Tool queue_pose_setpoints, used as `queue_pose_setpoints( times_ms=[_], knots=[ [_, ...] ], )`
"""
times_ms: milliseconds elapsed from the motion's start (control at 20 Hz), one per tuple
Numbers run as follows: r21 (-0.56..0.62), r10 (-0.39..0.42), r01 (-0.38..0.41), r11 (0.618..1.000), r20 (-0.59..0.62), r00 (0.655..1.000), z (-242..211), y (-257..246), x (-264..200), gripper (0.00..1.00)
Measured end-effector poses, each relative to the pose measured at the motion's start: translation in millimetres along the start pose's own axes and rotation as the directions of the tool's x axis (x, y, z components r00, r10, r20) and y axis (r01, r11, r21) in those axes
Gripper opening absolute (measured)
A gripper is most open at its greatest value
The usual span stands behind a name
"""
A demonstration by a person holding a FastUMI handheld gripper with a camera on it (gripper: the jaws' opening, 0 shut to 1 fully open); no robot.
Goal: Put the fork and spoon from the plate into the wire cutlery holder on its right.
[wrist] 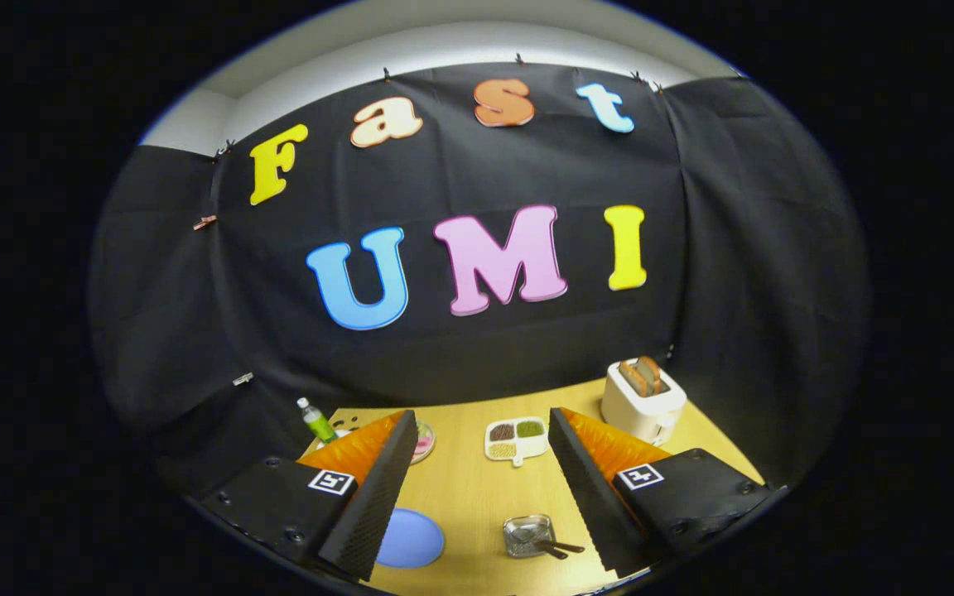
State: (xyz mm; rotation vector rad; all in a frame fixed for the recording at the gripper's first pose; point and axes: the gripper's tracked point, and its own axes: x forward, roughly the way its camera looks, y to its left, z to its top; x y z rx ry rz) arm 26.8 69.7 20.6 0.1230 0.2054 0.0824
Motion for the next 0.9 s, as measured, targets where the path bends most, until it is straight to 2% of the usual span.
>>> queue_pose_setpoints(
  times_ms=[150,400,500,700,900],
  knots=[
    [-0.009,0.004,-0.003,1.0,0.071,0.997,10.7,22.3,-17.3,0.99],
    [-0.052,-0.056,0.067,0.996,0.194,0.979,23.3,40.6,-36.7,0.99],
    [-0.058,-0.094,0.107,0.993,0.193,0.977,14.9,39.6,-42.5,0.98],
    [-0.051,-0.102,0.111,0.993,0.145,0.984,-7.9,42.9,-33.1,0.98],
    [-0.04,-0.061,0.069,0.997,0.177,0.982,-2.9,44.5,-32.6,0.98]
  ],
)
